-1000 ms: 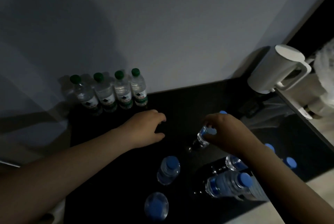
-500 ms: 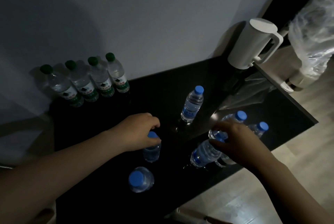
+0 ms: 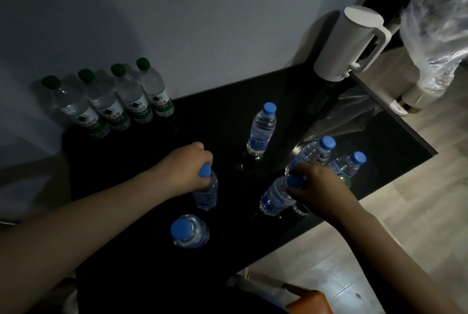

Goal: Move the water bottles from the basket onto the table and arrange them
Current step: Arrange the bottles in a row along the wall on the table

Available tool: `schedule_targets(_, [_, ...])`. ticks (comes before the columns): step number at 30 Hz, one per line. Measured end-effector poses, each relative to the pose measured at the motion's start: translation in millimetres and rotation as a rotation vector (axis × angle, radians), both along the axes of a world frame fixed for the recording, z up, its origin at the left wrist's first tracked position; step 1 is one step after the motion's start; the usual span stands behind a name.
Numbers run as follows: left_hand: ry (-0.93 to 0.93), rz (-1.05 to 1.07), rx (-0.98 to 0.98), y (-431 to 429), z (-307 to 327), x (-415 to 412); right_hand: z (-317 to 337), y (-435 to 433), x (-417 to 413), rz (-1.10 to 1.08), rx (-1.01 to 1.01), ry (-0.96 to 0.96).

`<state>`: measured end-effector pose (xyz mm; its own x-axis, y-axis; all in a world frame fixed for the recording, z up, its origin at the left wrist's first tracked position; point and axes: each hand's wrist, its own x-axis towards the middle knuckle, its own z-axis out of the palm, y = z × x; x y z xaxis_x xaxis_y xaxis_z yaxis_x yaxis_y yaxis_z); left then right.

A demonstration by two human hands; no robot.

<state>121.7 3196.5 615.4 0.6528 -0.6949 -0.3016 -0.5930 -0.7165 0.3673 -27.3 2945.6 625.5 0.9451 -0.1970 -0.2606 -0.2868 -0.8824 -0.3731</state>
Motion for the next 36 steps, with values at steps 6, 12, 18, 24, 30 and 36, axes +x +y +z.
schedule_targets(6, [-0.032, 0.066, -0.051, -6.3, -5.9, 4.9, -5.1, 0.4, 2.2, -0.022, -0.001, -0.039])
schedule_targets(12, [-0.004, 0.093, -0.090, -5.8, -5.9, 5.5, -8.0, 1.7, 1.3, -0.036, 0.015, -0.069])
schedule_targets(18, [0.046, 0.113, -0.123, 0.7, -1.9, 15.9, -7.2, -1.9, 8.6, -0.006, 0.039, -0.086])
schedule_targets(24, [0.051, 0.092, -0.167, 10.8, 8.0, 24.2, 4.1, 4.5, 29.8, 0.034, 0.042, -0.126])
schedule_targets(30, [0.014, 0.097, -0.219, 7.8, 26.0, 49.0, 25.2, 13.4, 60.3, 0.076, 0.050, -0.192])
schedule_targets(36, [-0.050, 0.082, -0.193, 1.5, 37.6, 86.5, 36.0, 19.7, 99.8, 0.135, 0.081, -0.242])
